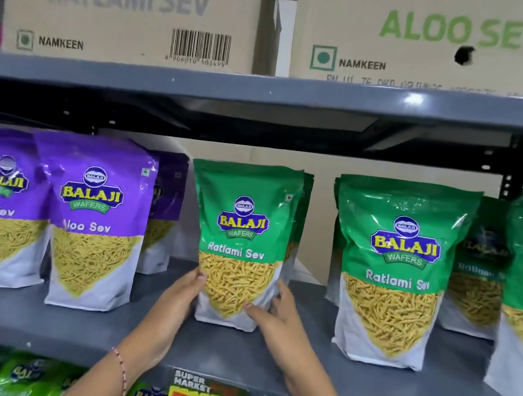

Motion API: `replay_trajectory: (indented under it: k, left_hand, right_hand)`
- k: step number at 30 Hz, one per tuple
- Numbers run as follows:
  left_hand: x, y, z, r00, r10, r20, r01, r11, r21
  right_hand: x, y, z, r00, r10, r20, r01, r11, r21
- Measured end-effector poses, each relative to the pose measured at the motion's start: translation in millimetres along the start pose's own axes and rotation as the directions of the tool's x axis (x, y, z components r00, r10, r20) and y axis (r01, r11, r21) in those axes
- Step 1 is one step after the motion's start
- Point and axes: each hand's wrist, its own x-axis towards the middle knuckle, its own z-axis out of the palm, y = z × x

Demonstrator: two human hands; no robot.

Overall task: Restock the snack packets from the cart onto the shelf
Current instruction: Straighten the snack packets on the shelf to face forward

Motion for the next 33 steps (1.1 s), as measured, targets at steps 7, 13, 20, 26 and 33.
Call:
replay_trajectory:
  k: [7, 13, 20, 26, 33]
  left_hand:
    - [-15.9, 10.8, 11.8, 0.969, 0.003, 0.245, -0.014, 0.999, 0.042]
    - [-33.3, 23.7, 19.0, 0.976, 0.016, 0.218, -0.021, 1.000, 0.018]
    - [-42.4, 31.4, 23.8, 0.979, 0.030, 0.202, -0.034, 0.999, 0.016]
    - [-46.3, 36.1, 25.3, 0.982, -0.014, 0.190, 0.004, 0.999, 0.054]
    - [-67.0, 55.1, 29.2, 0.981, 0.153, -0.118, -0.146, 0.987, 0.067]
  right_hand:
    - [-6.9, -8.8, -13.2, 0.988, -0.056, -0.146, 0.074, 0.990, 0.119]
    - [-6.5, -8.3, -14.5, 0.985, -0.061, -0.162, 0.080, 0.990, 0.118]
    - [-11.1, -14.2, -11.1, 0.987, -0.064, -0.150, 0.075, 0.995, 0.063]
    - [-10.9, -14.7, -11.9, 0.982, -0.048, -0.182, 0.066, 0.993, 0.096]
    - [-21.4, -20.0, -6.5, 0.920, -0.187, -0.344, 0.186, 0.982, -0.035]
